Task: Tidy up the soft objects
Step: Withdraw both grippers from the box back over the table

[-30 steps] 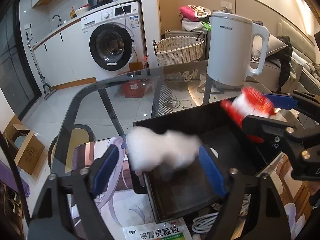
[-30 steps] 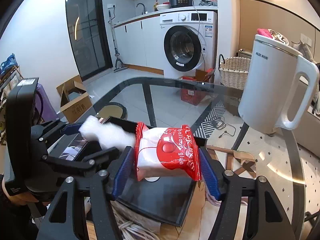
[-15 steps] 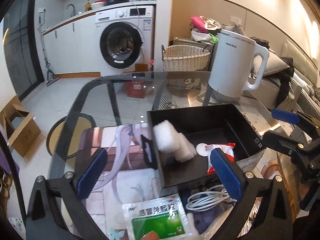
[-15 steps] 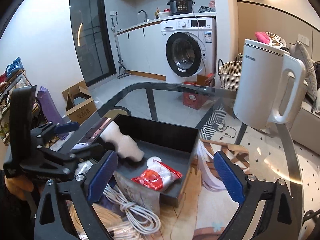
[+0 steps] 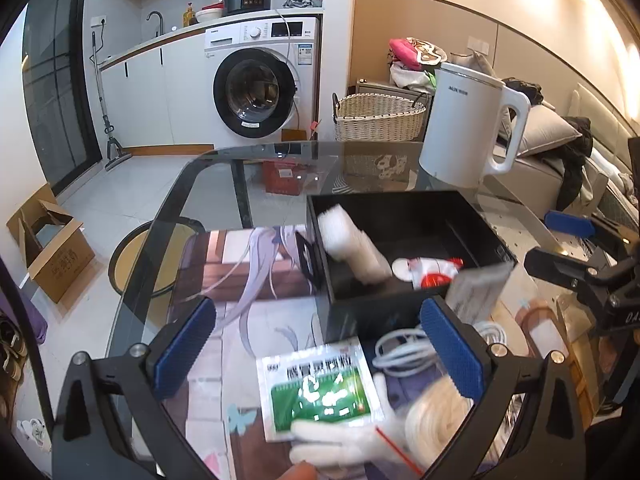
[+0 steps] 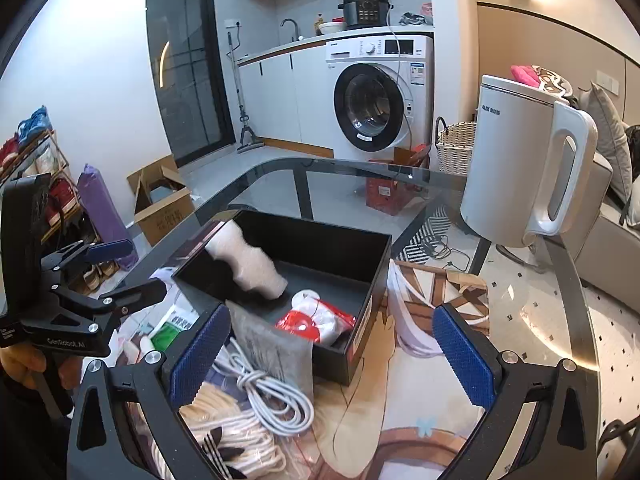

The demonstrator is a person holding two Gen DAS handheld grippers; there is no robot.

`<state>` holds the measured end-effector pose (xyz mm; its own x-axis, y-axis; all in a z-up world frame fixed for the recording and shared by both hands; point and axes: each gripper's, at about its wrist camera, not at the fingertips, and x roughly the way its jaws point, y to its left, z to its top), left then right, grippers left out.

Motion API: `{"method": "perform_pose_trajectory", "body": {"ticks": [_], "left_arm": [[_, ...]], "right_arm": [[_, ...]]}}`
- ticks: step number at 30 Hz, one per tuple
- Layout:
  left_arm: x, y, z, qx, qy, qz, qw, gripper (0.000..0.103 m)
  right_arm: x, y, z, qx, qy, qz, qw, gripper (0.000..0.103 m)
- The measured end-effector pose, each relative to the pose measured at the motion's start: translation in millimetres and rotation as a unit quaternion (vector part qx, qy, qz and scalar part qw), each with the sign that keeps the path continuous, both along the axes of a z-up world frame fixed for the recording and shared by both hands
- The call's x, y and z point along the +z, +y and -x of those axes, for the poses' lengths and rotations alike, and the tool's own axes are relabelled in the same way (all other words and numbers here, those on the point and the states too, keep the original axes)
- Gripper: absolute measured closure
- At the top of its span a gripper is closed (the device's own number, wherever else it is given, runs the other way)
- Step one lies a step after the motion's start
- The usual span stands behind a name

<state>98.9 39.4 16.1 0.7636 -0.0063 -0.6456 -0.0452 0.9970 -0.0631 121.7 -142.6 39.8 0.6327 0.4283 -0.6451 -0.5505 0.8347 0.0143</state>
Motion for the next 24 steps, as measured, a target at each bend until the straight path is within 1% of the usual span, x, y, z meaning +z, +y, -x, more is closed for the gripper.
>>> {"method": "perform_pose_trajectory", "body": {"ticks": [7, 10, 15, 19, 21, 24], "left_arm": [[-3, -9, 18, -0.016, 0.004, 0.0, 0.9999, 0.0], [-4, -11, 24, -0.021, 0.006, 0.007, 0.9997, 0.0], [-3, -15, 34, -0.029, 0.0, 0.009, 0.9995, 0.0], [-4, -16, 39, -0.034, -0.001, 0.009, 0.9994, 0.0], [-8, -15, 42, -0.035, 0.005, 0.011, 0.9993, 0.0], [-11, -15, 44, -0.038, 0.008, 0.003, 0.9993, 0.0]], "right_arm": [[-7, -7, 18, 0.013, 0.007, 0.011, 1.0, 0.001], [-11, -13, 26, 0.016, 0.008, 0.014, 1.0, 0.0], [-17, -14, 35, 0.026, 0.017, 0.02, 0.999, 0.0], [-17, -13, 40, 0.03, 0.021, 0.016, 0.999, 0.0], [-16, -12, 44, 0.034, 0.026, 0.014, 0.999, 0.001], [-18, -11, 49, 0.045, 0.037, 0.011, 0.998, 0.001]]}}
